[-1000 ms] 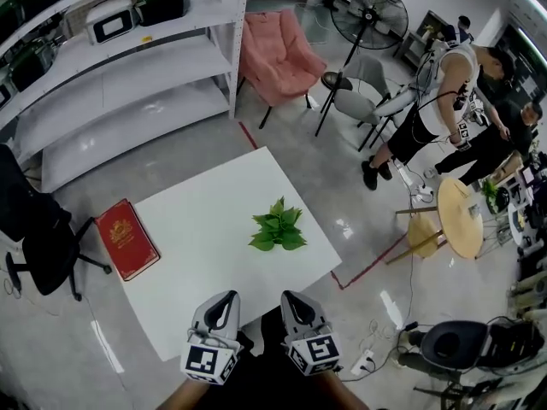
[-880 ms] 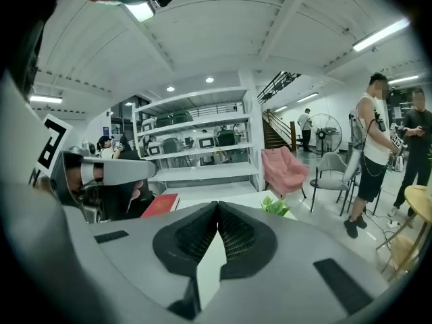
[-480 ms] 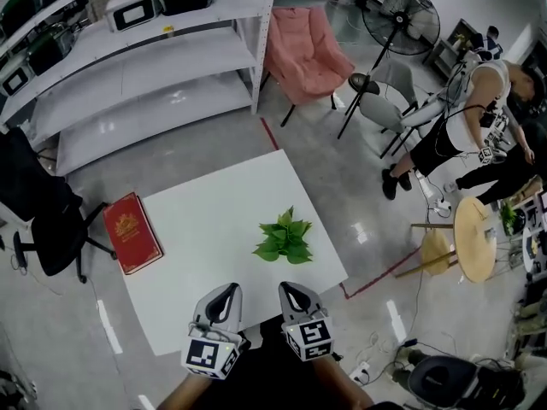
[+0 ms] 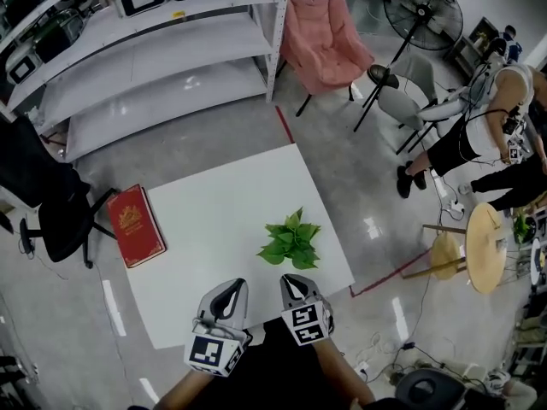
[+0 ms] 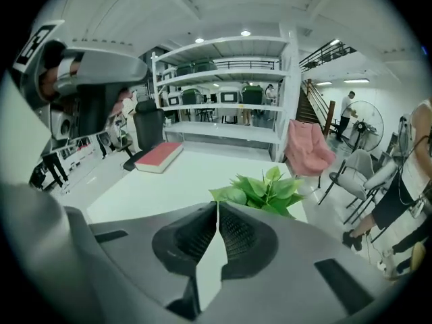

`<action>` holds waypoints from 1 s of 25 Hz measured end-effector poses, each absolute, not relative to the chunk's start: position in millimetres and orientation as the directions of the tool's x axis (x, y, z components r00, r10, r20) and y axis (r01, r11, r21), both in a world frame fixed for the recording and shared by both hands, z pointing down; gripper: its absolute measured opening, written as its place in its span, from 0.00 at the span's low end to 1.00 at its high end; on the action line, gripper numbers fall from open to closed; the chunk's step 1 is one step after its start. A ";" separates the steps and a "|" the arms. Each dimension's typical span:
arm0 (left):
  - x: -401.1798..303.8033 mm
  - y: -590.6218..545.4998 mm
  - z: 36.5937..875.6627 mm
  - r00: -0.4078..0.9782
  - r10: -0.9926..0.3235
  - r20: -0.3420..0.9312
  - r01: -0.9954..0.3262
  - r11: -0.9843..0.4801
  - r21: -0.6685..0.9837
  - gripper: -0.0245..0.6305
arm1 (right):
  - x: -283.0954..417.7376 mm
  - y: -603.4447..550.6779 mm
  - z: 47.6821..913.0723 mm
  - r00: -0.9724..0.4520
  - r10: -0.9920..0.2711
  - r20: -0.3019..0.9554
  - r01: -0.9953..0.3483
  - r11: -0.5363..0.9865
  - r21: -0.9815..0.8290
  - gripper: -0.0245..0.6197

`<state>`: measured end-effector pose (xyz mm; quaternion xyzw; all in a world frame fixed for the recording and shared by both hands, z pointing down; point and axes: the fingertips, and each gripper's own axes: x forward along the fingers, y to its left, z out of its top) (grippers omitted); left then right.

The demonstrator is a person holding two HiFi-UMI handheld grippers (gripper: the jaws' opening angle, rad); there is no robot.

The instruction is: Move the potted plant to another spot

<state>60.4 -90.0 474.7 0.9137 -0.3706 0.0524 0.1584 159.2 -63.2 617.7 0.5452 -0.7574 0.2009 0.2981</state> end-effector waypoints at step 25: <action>75.1 -125.9 493.4 0.695 -0.666 0.271 -0.719 -0.645 0.258 0.07 | 186.8 -102.1 709.6 -0.058 -0.523 0.850 -0.771 0.564 0.294 0.06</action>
